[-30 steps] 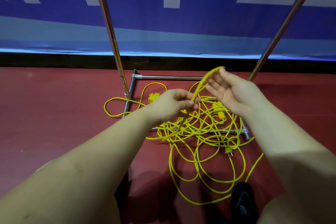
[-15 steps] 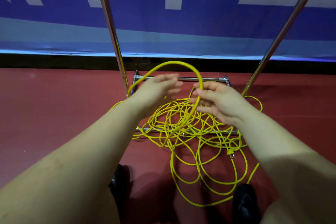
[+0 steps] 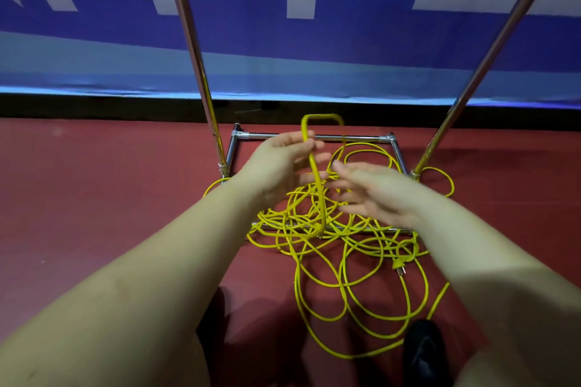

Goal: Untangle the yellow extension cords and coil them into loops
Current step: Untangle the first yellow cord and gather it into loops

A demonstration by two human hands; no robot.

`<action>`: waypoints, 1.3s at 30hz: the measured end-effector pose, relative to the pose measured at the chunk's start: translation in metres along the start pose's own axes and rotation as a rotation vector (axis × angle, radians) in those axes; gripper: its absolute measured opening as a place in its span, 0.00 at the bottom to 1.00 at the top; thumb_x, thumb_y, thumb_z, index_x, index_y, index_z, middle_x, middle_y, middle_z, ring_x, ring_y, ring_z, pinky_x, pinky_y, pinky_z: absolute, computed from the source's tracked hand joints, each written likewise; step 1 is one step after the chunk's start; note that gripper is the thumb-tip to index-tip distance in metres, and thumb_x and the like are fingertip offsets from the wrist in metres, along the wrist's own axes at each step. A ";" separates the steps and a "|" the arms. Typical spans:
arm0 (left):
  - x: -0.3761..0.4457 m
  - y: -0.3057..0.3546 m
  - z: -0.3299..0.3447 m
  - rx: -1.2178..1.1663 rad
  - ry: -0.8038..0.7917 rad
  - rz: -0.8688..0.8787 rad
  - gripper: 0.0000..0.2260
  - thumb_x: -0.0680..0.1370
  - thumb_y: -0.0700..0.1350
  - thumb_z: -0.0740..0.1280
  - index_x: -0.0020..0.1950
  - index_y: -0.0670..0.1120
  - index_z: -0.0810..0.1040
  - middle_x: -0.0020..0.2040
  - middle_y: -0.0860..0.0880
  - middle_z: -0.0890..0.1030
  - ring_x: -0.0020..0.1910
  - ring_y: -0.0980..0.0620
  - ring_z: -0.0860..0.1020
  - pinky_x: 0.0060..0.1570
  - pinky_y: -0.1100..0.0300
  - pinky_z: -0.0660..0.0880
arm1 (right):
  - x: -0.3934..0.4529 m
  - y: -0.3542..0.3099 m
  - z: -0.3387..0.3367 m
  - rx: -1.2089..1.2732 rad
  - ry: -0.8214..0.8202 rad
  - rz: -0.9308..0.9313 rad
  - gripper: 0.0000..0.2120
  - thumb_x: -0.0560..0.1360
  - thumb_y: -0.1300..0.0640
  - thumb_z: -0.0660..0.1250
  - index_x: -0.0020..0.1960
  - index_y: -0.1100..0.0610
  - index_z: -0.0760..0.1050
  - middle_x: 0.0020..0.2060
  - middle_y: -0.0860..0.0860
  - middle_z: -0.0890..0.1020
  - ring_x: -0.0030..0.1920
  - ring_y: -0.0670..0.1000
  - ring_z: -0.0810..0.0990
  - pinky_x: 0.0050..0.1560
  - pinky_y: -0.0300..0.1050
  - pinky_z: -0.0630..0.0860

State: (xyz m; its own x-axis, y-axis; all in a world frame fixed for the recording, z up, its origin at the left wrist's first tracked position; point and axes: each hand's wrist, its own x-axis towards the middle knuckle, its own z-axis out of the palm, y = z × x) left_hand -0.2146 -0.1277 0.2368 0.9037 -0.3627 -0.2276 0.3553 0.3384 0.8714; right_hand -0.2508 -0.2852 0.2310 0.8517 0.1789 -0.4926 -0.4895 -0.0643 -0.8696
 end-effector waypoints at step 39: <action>-0.003 -0.019 -0.008 0.655 -0.224 -0.233 0.07 0.80 0.47 0.60 0.51 0.49 0.77 0.45 0.51 0.79 0.45 0.53 0.76 0.52 0.57 0.70 | -0.004 -0.018 -0.016 0.340 0.179 -0.252 0.06 0.78 0.62 0.58 0.48 0.56 0.74 0.40 0.50 0.80 0.34 0.43 0.83 0.34 0.37 0.80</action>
State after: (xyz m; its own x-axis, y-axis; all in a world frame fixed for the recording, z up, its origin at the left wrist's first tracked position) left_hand -0.2219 -0.1258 0.2173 0.7267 -0.5548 -0.4052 0.2527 -0.3325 0.9086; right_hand -0.2420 -0.3003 0.2480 0.9562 -0.0267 -0.2914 -0.2714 0.2909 -0.9174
